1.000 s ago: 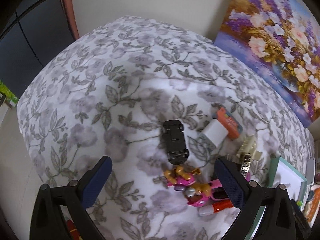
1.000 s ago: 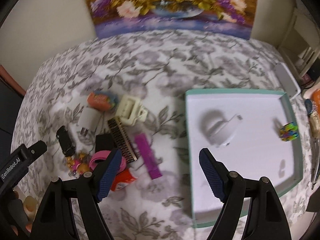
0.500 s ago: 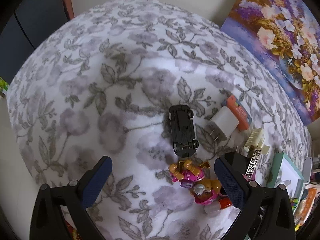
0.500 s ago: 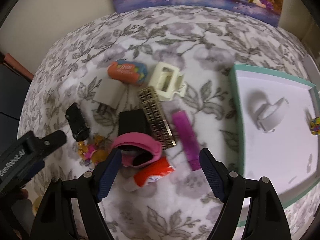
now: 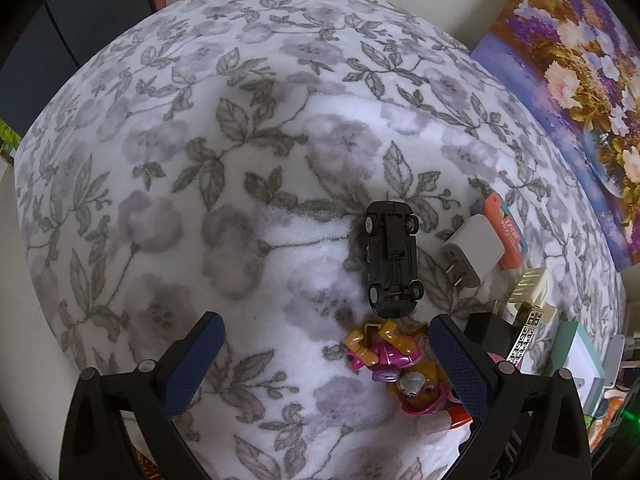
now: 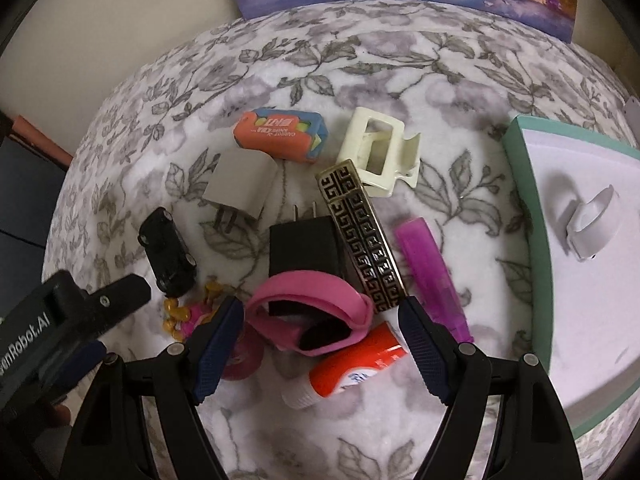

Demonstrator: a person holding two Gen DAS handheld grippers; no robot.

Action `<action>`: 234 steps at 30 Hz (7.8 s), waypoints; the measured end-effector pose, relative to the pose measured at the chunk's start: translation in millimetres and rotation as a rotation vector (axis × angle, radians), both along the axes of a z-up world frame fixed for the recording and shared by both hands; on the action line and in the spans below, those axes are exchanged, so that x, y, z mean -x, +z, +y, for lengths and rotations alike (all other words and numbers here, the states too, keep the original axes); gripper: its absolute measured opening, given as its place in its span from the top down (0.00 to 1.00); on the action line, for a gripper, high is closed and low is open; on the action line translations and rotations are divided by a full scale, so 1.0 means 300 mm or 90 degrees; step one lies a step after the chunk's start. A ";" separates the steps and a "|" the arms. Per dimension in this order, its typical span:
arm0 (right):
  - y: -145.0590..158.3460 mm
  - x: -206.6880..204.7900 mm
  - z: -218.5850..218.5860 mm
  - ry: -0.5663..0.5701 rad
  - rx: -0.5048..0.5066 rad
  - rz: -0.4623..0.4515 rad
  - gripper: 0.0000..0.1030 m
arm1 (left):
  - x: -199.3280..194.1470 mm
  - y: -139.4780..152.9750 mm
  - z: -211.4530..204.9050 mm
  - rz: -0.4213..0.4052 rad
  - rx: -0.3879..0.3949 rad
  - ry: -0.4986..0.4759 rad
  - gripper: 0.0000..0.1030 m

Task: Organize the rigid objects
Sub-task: 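Move both tools back over the pile of items, then grasp the pink band watch with the right tool while the left tool grasps the pink toy figure, then carry both items to the tray and open both tools to release them, then move both tools back toward the remaining items, then reach the left tool to the black toy car while the right tool reaches the orange glue bottle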

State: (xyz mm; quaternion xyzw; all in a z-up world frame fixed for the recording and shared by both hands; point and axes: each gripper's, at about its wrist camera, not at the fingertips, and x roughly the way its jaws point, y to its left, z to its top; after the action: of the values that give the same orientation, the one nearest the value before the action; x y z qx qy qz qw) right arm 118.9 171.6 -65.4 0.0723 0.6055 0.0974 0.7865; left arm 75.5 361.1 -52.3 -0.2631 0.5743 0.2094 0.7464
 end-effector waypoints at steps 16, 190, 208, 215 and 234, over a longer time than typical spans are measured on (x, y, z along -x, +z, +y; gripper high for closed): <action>-0.013 0.008 0.025 -0.026 0.038 -0.024 0.28 | 0.003 -0.012 0.008 0.006 0.006 0.007 0.00; 0.264 0.052 -0.454 -0.135 0.074 -0.050 0.21 | -0.035 0.240 -0.254 -0.067 -0.140 -0.087 0.00; 0.101 0.068 -0.177 -0.009 0.072 0.027 0.21 | -0.015 0.097 -0.114 -0.003 -0.061 -0.061 0.00; 0.036 0.102 -0.092 0.064 0.082 0.053 0.21 | 0.002 0.006 -0.086 0.047 -0.039 -0.053 0.00; -0.035 0.142 0.055 0.152 0.079 0.037 0.11 | 0.049 -0.027 -0.003 0.053 0.006 -0.006 0.00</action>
State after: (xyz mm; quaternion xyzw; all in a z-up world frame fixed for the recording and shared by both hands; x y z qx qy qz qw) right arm 76.4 188.2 -76.0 -0.0462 0.6372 0.1508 0.7544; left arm 60.7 360.2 -60.3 -0.2549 0.6069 0.2143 0.7216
